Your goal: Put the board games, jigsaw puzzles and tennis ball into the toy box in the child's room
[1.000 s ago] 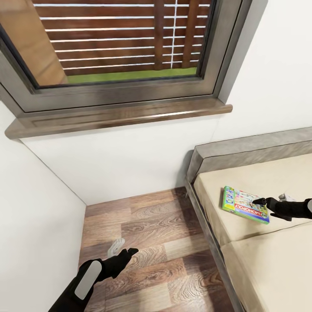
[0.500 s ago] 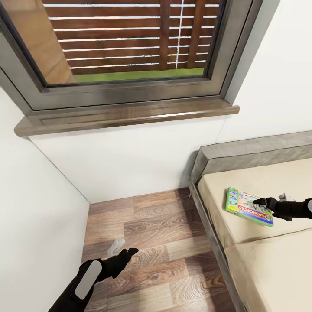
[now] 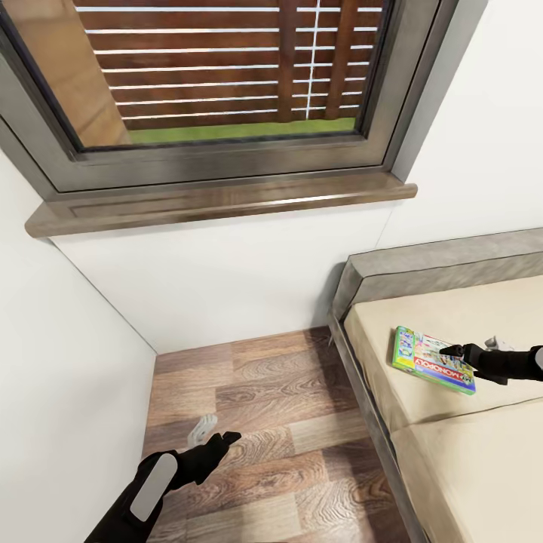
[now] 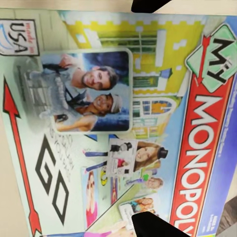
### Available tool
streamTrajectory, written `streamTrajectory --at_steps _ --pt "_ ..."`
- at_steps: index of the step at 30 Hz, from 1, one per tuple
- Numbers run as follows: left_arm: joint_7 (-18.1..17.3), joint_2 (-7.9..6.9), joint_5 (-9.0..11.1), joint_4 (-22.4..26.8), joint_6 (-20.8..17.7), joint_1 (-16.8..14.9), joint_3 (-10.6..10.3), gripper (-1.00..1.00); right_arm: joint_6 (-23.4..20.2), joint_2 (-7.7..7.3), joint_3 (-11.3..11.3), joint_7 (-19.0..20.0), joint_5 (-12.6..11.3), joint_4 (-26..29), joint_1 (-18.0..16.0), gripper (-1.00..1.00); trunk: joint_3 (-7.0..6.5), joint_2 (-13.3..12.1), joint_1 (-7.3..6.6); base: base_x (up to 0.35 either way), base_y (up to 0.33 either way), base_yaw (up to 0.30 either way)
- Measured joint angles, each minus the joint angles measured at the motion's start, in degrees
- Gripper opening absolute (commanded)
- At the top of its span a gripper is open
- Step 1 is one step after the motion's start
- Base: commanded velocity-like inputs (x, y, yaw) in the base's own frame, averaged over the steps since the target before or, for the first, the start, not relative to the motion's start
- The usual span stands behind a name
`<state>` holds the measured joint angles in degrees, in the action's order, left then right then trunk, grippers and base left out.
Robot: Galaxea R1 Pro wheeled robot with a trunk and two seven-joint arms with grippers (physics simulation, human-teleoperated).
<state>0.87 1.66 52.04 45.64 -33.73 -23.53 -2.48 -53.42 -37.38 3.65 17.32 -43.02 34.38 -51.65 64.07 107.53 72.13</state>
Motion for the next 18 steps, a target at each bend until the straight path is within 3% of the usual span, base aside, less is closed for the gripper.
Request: streamTrajectory --at_steps 8,18 --pt "0.0 0.0 0.0 0.0 0.0 0.0 0.0 1.0 0.0 0.0 0.0 0.0 0.0 0.0 0.0 1.0 0.0 0.0 0.0 0.0 0.0 0.053" --pt "0.0 0.0 0.0 0.0 0.0 0.0 0.0 1.0 0.0 0.0 0.0 0.0 0.0 0.0 0.0 1.0 0.0 0.0 0.0 0.0 0.0 0.145"
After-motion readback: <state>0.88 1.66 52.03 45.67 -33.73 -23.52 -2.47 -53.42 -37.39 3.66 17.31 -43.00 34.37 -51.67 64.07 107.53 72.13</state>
